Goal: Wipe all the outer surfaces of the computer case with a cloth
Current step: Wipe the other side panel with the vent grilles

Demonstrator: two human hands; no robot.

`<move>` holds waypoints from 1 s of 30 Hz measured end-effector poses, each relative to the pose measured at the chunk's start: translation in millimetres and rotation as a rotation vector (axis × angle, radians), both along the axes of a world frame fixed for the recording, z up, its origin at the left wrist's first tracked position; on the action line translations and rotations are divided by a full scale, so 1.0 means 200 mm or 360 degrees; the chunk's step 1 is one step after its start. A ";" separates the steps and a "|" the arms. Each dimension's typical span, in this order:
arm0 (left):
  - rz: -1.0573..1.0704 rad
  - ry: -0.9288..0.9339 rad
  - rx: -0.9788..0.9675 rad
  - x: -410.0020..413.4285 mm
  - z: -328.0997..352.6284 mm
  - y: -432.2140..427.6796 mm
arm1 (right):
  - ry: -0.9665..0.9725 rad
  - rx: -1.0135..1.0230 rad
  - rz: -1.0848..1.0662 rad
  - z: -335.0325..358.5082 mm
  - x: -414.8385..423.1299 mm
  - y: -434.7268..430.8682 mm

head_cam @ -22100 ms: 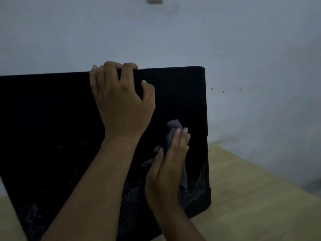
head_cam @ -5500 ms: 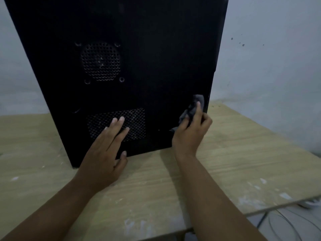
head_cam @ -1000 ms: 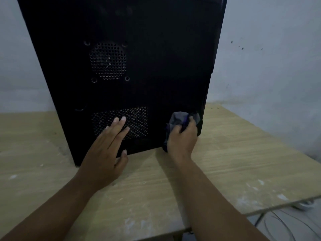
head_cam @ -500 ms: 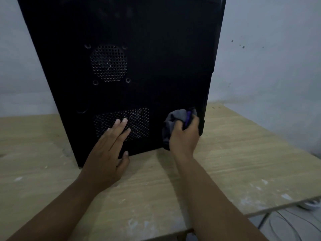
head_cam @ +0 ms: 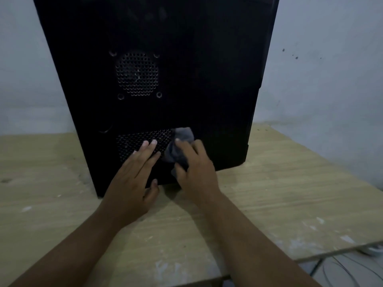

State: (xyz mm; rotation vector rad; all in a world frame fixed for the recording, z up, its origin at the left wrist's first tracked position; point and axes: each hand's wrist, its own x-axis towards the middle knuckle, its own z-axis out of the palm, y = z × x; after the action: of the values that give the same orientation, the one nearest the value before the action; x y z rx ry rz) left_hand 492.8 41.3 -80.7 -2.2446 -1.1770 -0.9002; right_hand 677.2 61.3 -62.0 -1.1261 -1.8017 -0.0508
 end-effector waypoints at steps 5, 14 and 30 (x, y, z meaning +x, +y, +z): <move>-0.0008 -0.0008 -0.0008 0.00 0.00 0.00 | 0.0049 0.0024 -0.0332 0.03 0.03 0.00; -0.0025 -0.0039 0.0007 0.00 0.00 0.00 | 0.0805 -0.0131 -0.0489 0.06 0.09 0.03; -0.0047 -0.0034 0.0020 0.00 -0.01 0.01 | 0.0871 -0.0179 -0.0662 0.06 0.26 0.11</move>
State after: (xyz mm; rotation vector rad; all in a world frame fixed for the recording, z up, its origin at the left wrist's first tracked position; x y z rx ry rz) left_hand 492.2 42.9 -82.2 -2.2534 -1.1471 -0.9431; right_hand 729.4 83.6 -50.7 -1.4183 -1.0838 0.1056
